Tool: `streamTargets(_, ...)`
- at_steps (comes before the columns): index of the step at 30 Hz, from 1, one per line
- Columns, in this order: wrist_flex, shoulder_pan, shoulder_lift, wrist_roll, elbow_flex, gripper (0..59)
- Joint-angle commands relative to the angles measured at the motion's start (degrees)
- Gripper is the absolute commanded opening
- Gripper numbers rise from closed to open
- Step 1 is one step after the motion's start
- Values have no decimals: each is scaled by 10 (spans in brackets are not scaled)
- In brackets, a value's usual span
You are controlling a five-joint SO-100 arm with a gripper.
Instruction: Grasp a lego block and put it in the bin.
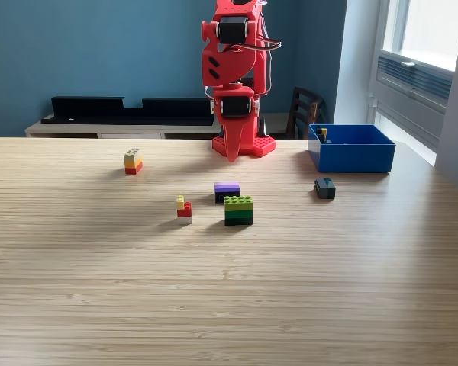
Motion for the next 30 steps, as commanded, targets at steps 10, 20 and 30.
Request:
streamTargets(10,-41,35,33,1,6,1)
streamTargets(20,-77,76,33,15,41,1)
streamTargets(30,-79,112,33,-11,40,1)
